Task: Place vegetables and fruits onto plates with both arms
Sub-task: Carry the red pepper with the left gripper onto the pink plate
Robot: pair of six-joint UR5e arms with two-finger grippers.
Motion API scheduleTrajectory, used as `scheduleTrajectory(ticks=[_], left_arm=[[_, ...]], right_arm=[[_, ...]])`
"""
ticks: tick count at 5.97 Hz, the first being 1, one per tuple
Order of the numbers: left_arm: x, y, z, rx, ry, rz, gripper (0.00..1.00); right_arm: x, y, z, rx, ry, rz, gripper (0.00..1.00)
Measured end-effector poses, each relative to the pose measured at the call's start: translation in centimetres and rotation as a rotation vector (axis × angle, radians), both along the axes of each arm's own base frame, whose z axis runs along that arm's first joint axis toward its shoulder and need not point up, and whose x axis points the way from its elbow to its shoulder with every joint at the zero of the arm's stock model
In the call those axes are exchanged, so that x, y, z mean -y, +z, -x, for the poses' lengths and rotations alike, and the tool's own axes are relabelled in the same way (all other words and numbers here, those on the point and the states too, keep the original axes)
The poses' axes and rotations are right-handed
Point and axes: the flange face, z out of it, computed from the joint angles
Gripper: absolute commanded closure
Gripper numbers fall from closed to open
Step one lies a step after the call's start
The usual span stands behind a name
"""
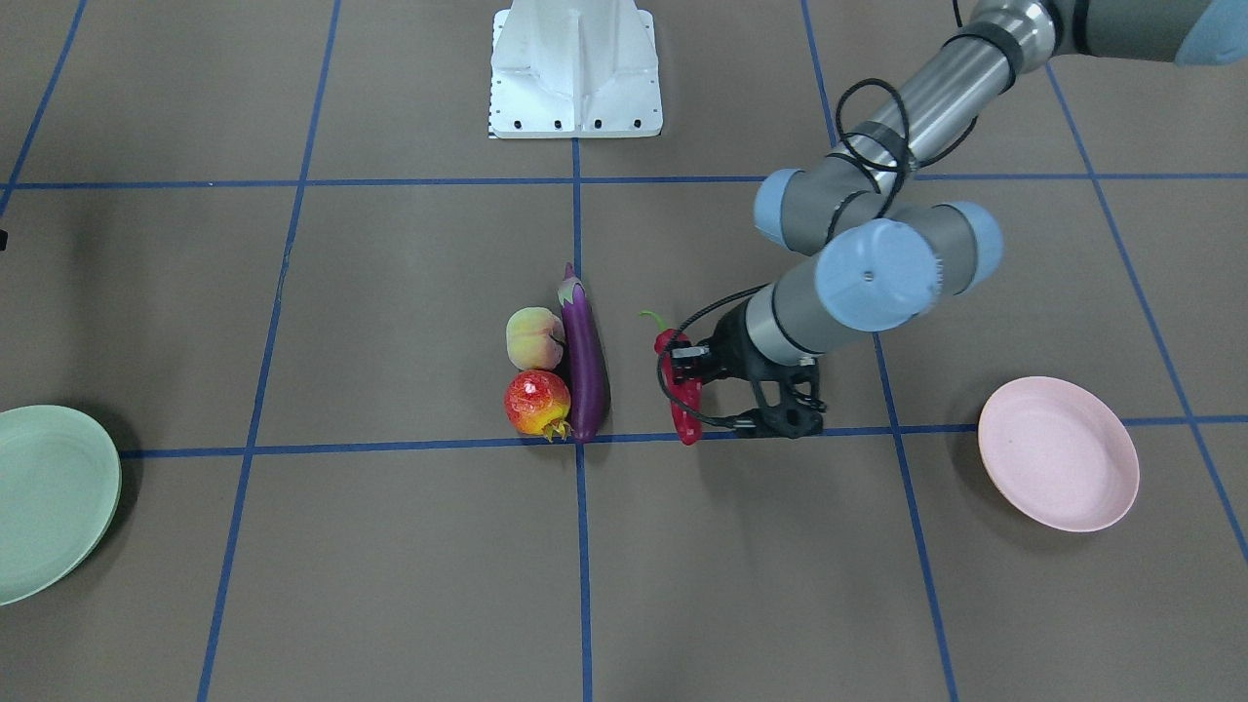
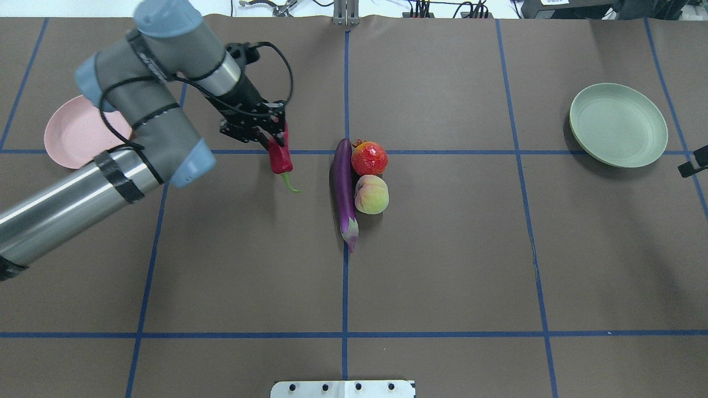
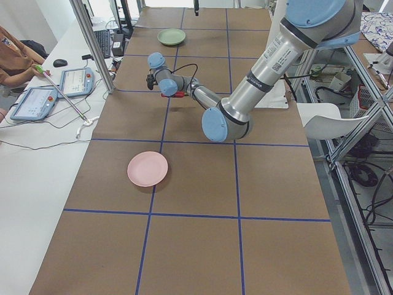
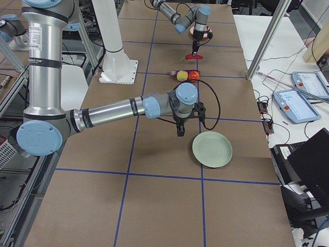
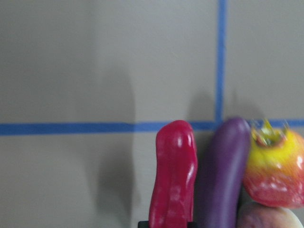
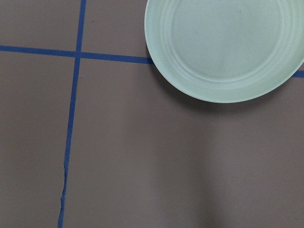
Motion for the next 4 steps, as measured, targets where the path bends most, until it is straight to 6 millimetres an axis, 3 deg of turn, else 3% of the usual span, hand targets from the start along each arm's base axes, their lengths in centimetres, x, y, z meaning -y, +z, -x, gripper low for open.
scheduleTrajectory(ticks=[1, 3, 4], left_arm=[[2.1, 5.3, 7.0, 0.027, -0.08, 0.062, 1.0], [4.7, 17.6, 18.2, 0.127, -0.173, 0.086, 1.0], [5.2, 23.4, 22.0, 0.183, -0.158, 0.045, 0.14]], right_arm=[[0.0, -0.4, 0.5, 0.009, -0.008, -0.034, 0.0], [-0.2, -0.9, 2.6, 0.019, -0.044, -0.06, 0.0], [-0.3, -1.3, 4.1, 0.022, -0.062, -0.05, 0.0]])
